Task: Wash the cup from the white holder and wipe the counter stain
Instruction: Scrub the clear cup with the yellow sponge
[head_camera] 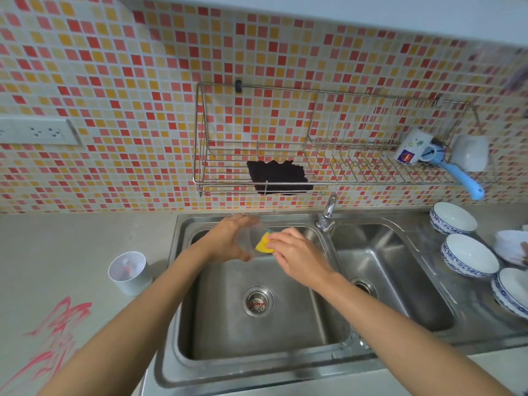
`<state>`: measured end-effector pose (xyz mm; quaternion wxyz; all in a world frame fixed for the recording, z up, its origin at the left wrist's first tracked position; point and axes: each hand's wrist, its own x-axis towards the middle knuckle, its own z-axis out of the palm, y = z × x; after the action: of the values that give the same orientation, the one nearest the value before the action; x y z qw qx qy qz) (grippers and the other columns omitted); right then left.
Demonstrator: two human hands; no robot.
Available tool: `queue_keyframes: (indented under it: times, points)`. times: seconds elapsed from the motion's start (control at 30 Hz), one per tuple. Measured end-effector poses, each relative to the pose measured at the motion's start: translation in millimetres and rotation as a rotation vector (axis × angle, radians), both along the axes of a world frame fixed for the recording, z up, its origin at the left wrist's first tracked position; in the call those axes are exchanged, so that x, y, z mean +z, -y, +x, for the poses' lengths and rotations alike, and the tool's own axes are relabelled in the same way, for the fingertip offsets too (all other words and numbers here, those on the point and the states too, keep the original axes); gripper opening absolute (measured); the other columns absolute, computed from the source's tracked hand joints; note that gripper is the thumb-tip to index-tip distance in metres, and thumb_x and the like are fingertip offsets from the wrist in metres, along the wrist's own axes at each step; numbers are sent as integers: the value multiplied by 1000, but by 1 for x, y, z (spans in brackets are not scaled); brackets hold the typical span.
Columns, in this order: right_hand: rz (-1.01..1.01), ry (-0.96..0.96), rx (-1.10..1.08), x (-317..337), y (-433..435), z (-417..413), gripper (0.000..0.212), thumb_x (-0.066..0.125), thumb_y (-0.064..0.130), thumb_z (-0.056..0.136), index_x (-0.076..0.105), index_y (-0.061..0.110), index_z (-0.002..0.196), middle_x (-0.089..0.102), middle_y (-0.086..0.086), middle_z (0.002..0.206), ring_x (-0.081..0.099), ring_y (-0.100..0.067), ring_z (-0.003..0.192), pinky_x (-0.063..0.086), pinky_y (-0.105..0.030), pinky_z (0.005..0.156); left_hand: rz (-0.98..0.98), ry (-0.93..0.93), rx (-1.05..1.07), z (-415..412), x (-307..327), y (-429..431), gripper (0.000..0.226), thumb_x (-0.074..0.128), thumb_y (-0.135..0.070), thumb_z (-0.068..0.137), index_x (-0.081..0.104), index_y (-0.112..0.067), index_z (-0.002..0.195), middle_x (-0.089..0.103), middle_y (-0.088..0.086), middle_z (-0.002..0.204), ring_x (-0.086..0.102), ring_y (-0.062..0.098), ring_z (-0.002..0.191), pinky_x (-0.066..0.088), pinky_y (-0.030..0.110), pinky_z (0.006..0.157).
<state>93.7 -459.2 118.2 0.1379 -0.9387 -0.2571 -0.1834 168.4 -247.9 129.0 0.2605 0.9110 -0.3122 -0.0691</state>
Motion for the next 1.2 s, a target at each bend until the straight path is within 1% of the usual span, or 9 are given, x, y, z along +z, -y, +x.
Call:
queue_keyframes:
  times: [0.4,0.6,0.7,0.77,0.83,0.9,1.03,1.13,1.2]
  points:
    - [77,-12,-15,7,7,10,21,72,16,83,69,17,104,66,7,113,55,-16,100,46,-23,87,-228,-116,65,-4,4,7,84,85,-34,65,40,-24,135,52,-11,132,50,7,121,43,32,105]
    - [162,50,-21,13,4,15,19,70,11,85,68,15,103,66,4,112,54,-16,98,42,-20,90,-283,-52,152,-6,1,17,95,88,-47,59,33,-22,132,41,-8,129,43,6,118,41,22,96]
    - [331,-131,-82,23,-2,14,18,68,11,85,70,15,103,69,5,107,58,-11,95,42,-20,88,-257,45,180,-1,2,16,86,87,-39,62,37,-19,128,39,-5,123,44,9,111,45,21,91]
    - [416,-351,-97,27,-5,13,19,68,13,86,72,17,104,69,9,100,57,5,85,39,-7,77,-206,82,143,3,3,14,82,86,-34,62,40,-19,128,42,-6,122,44,10,111,46,24,93]
    - [331,-373,-73,28,-4,18,19,67,14,87,73,18,105,71,9,101,58,2,88,36,-2,75,-123,106,118,5,3,12,80,83,-38,62,41,-24,129,47,-7,125,43,12,115,44,33,100]
    - [115,-252,-5,35,-3,22,20,69,10,85,75,18,102,71,7,106,58,-15,96,43,-17,87,-50,100,89,6,4,11,82,81,-41,61,41,-28,131,49,-9,131,42,14,120,40,36,104]
    - [-259,84,59,32,9,37,35,79,1,67,75,16,98,70,4,108,58,-26,100,52,-42,80,-74,29,58,4,11,14,88,86,-36,60,42,-26,136,51,-9,134,44,13,120,40,31,102]
    - [-37,78,25,25,2,27,26,73,0,75,76,14,96,71,1,106,59,-25,97,51,-33,85,-105,36,66,7,18,11,89,89,-34,59,45,-24,136,53,-8,133,47,14,119,42,32,103]
    - [250,-155,-25,22,-11,15,23,67,2,82,76,15,99,72,2,107,58,-17,97,37,-9,91,-62,34,62,7,18,7,88,88,-34,60,44,-25,136,52,-8,134,46,14,120,41,32,103]
